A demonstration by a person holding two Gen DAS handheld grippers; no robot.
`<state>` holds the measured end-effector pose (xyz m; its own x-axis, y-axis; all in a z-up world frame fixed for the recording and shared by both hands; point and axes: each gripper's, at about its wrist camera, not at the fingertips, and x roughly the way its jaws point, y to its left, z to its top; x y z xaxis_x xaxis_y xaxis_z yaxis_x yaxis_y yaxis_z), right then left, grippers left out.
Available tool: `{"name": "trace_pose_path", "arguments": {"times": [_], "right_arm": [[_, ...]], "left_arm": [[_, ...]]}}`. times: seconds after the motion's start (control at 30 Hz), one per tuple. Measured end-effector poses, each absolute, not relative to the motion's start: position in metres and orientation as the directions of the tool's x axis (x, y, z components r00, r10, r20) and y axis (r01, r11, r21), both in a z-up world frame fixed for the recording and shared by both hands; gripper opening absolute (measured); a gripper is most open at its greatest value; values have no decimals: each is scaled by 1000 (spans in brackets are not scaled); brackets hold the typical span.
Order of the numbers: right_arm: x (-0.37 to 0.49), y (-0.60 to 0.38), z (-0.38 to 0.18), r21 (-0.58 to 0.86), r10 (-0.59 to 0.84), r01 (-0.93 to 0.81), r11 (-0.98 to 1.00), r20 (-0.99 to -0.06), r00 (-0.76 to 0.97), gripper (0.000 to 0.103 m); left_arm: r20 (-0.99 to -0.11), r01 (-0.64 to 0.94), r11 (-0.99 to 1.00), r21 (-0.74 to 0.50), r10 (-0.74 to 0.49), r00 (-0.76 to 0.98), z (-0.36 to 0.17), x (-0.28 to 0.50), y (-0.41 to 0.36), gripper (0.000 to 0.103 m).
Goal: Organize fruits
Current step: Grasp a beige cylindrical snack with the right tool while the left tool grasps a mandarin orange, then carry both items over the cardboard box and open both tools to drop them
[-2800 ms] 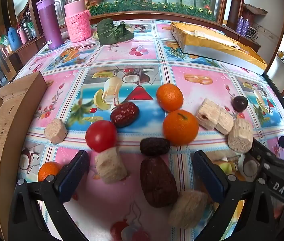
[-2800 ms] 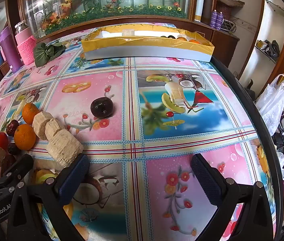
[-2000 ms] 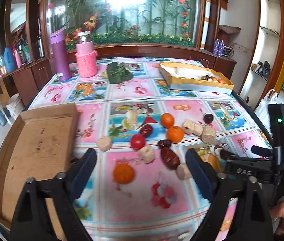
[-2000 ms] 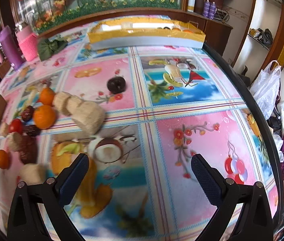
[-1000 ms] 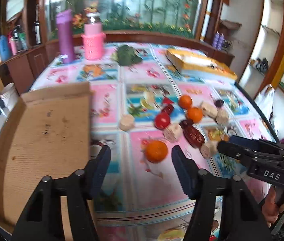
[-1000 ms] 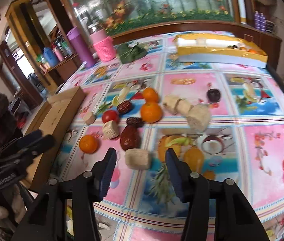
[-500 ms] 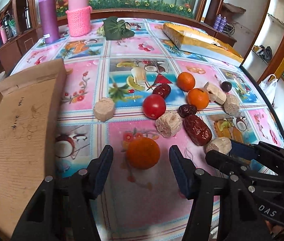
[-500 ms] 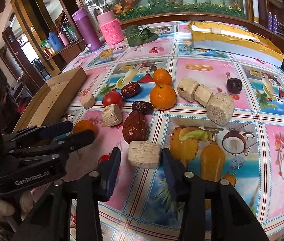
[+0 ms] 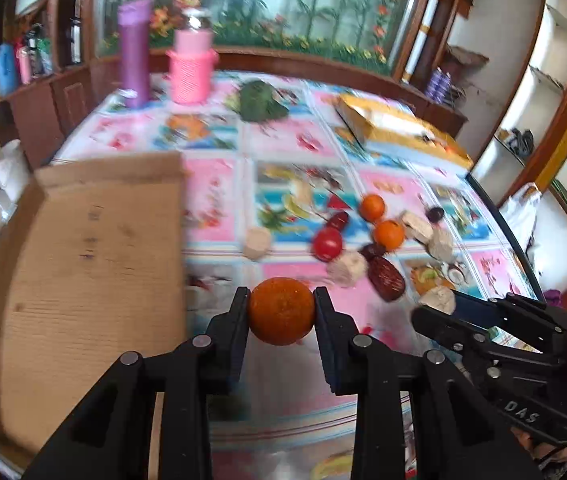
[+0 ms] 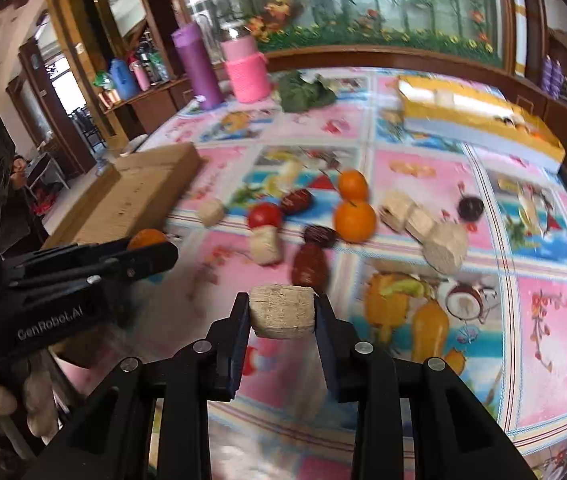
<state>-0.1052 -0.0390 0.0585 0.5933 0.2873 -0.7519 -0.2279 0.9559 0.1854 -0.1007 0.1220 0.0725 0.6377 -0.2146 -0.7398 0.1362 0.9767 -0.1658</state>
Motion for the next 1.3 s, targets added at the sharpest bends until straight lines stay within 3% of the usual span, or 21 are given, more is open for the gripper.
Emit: {"name": "trace_pose_path", "arguments": {"times": [0.2,0.4,0.73,0.8,0.87,1.13,1.3], "right_arm": [[-110,32,87,235,423,-378,896,-712,561,35],[-107,129,75,236,491,-504,831,-739,462,35],[-114,211,27,143,422,-558,817,-809,409,36],[-118,213,28,140,422,-560,816,-806,414,41],[-124,207,34,146,438,-563,813,-792,426,55],[-137,125,71,171,459,-502,848,-710,534,64],[-131,19,71,178,343,-316,932,-715,609,64]], "left_arm": [[-747,-67,994,-84,-18,665,73,-127,209,30],[-777,-243,968,-66,103,621,55,-145,284,31],[-785,-287,942,-173,45,618,48,-155,317,33],[-773,-295,938,-182,49,633,53,-159,319,42],[-758,-303,933,-194,53,650,62,-161,316,47],[-683,-174,957,-233,-34,729,101,-159,261,58],[-706,-6,972,-237,-168,688,94,-134,186,61]]}}
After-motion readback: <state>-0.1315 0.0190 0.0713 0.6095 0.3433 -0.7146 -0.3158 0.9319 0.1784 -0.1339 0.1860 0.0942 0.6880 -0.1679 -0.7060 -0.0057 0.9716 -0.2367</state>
